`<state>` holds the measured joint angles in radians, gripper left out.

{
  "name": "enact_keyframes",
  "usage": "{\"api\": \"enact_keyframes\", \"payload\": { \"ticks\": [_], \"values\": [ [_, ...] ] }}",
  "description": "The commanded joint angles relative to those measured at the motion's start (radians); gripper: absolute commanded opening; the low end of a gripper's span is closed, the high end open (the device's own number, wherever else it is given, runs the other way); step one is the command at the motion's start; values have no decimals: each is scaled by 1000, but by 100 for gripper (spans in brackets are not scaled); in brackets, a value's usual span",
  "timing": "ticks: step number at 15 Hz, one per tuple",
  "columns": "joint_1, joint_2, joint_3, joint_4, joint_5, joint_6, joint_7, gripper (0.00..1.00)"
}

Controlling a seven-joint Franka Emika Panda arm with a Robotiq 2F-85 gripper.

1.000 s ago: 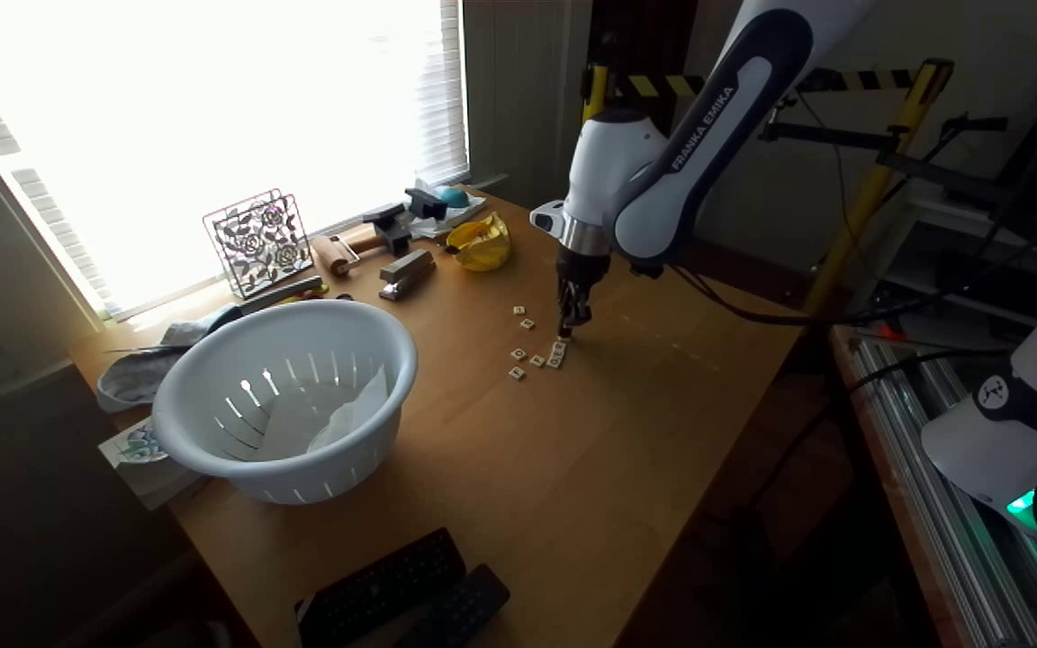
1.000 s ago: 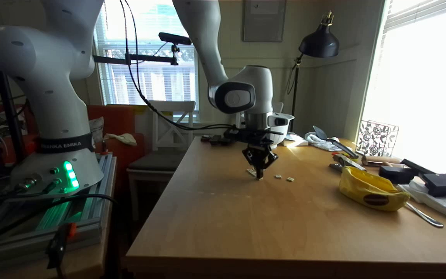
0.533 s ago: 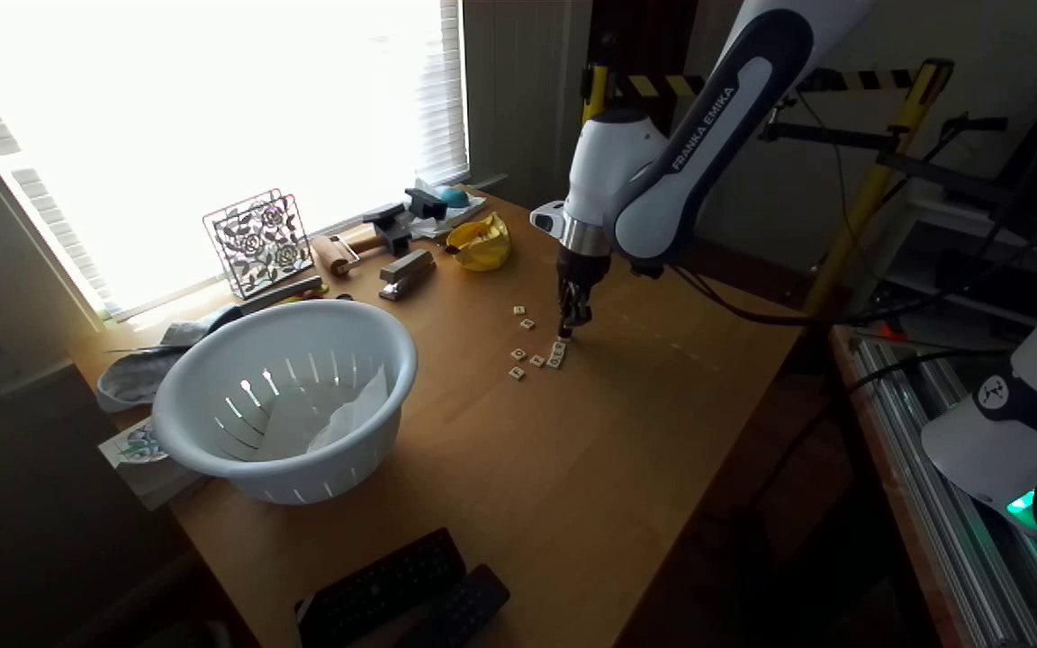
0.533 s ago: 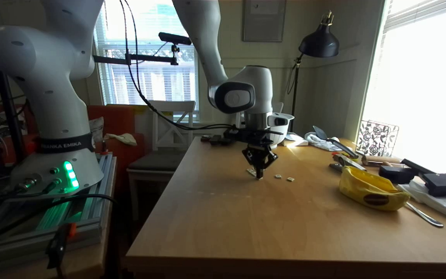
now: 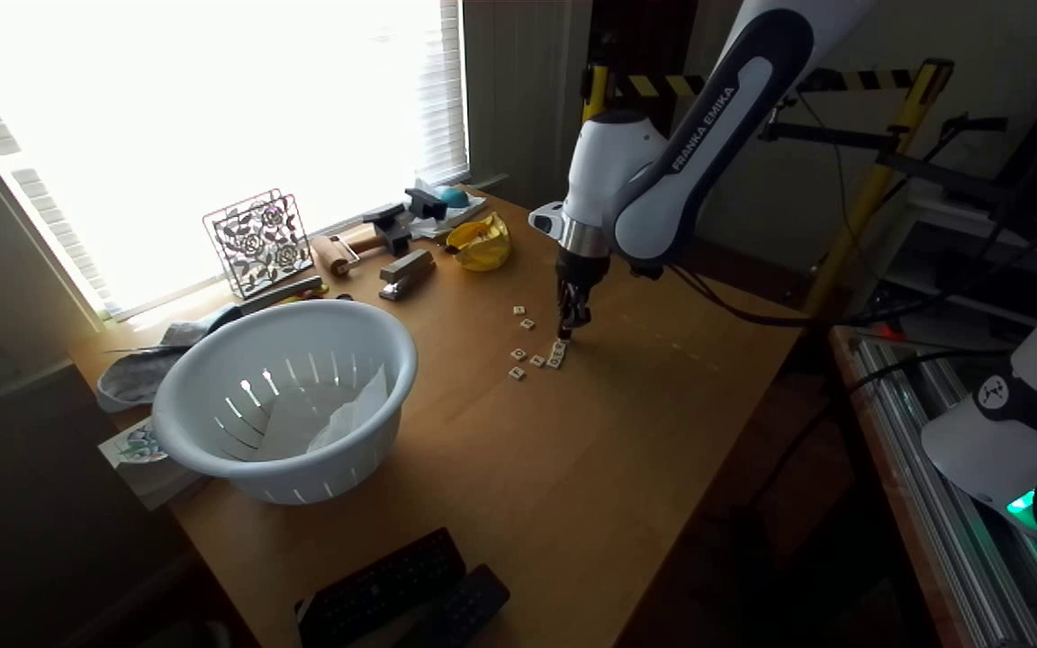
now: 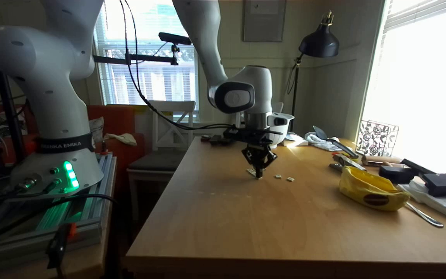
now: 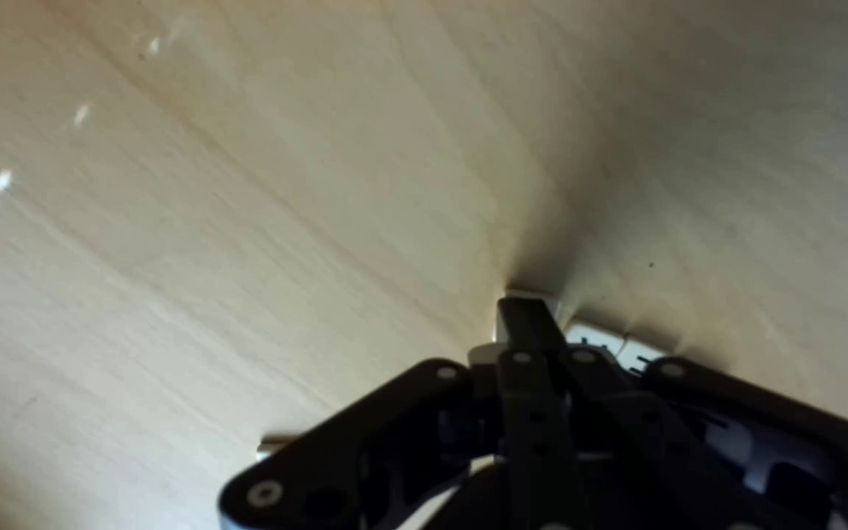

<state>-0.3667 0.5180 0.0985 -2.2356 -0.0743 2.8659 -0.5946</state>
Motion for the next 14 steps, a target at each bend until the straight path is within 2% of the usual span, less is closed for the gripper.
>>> {"api": "enact_keyframes", "payload": {
  "ticks": [1, 14],
  "values": [
    [-5, 10, 8, 0, 17, -11, 7, 0],
    [1, 13, 5, 21, 30, -52, 86, 0]
  ]
}}
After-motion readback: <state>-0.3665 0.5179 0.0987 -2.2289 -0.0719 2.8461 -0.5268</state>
